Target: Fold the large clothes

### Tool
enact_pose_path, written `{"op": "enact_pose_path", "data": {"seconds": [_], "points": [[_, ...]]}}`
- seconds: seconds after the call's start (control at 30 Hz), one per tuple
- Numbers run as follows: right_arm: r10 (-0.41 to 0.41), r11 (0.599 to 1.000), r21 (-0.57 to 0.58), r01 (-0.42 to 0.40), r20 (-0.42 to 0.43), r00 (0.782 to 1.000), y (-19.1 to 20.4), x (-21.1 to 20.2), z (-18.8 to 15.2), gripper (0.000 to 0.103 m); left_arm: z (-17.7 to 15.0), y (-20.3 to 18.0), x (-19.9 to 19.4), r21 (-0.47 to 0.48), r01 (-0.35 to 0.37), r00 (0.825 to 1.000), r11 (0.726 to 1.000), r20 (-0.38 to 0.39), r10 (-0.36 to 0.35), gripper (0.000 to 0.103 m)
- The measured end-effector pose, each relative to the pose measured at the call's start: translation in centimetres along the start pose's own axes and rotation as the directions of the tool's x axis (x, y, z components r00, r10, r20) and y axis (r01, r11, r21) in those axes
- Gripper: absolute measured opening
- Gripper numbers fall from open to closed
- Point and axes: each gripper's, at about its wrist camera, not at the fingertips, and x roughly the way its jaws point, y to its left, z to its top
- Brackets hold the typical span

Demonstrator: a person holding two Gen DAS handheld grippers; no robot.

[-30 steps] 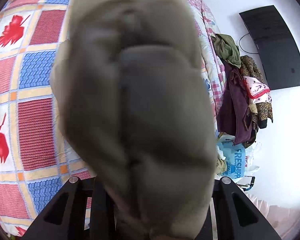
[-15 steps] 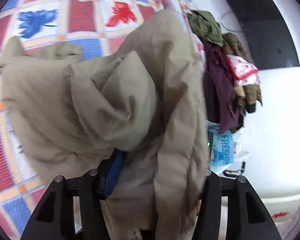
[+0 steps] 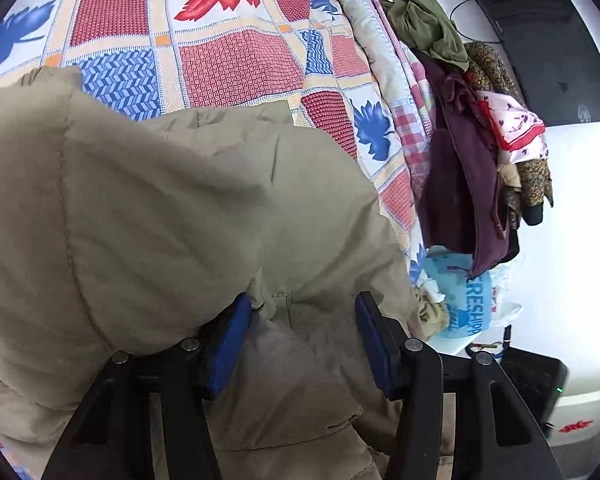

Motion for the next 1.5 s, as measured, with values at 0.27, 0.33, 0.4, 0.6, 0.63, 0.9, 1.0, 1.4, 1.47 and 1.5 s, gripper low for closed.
{"op": "enact_pose_path", "data": {"seconds": [0.27, 0.33, 0.4, 0.6, 0.63, 0.9, 1.0, 1.4, 1.47, 1.5], "points": [[-0.016, 0.991, -0.131, 0.007, -0.069, 0.997, 4.0, 3.0, -0.5, 0.083, -0.2, -0.8, -0.8, 0.105, -0.083, 0.997, 0.991, 0.016, 0.081, 0.056], [-0.07, 0.991, -0.114, 0.064, -0.054, 0.996, 3.8, 4.0, 0.0, 0.083, -0.5, -1.5, -2.7, 0.139, -0.102, 0.993, 0.985, 0.074, 0.092, 0.056], [-0.11, 0.99, -0.091, 0.106, -0.043, 0.993, 3.5, 4.4, 0.5, 0.08, -0.9, -1.8, -5.0, 0.164, -0.144, 0.982, 0.976, 0.149, 0.12, 0.056], [-0.193, 0.977, -0.094, 0.19, -0.028, 0.981, 3.0, 4.6, 1.5, 0.02, -2.5, 2.6, -12.2, 0.048, -0.366, 0.867, 0.929, 0.381, 0.321, 0.056], [-0.204, 0.972, -0.122, 0.201, -0.016, 0.979, 3.4, 4.6, 1.6, 0.018, -2.5, 3.8, -12.6, 0.023, -0.386, 0.853, 0.922, 0.39, 0.347, 0.056], [-0.347, 0.916, -0.186, 0.355, 0.075, 0.935, 2.5, 3.0, 2.0, 0.016, -0.4, 6.5, -9.1, 0.005, -0.427, 0.846, 0.904, 0.356, 0.397, 0.056], [-0.387, 0.908, -0.141, 0.395, 0.081, 0.919, 0.5, 2.2, 2.1, 0.016, 0.8, 4.3, -6.6, 0.052, -0.429, 0.854, 0.902, 0.35, 0.385, 0.056], [-0.31, 0.949, 0.039, 0.313, -0.07, 0.948, -6.4, 2.4, 2.6, 0.023, 1.9, 1.9, -1.5, 0.091, -0.48, 0.841, 0.873, 0.332, 0.428, 0.063], [-0.332, 0.943, -0.002, 0.332, -0.061, 0.941, -5.4, 0.7, 2.8, 0.025, 1.8, 2.1, -1.6, 0.08, -0.48, 0.84, 0.874, 0.329, 0.431, 0.063], [-0.341, 0.94, -0.029, 0.34, -0.036, 0.939, -4.8, -0.3, 2.9, 0.025, 1.7, 2.2, -1.6, 0.073, -0.479, 0.84, 0.875, 0.328, 0.433, 0.063]]}}
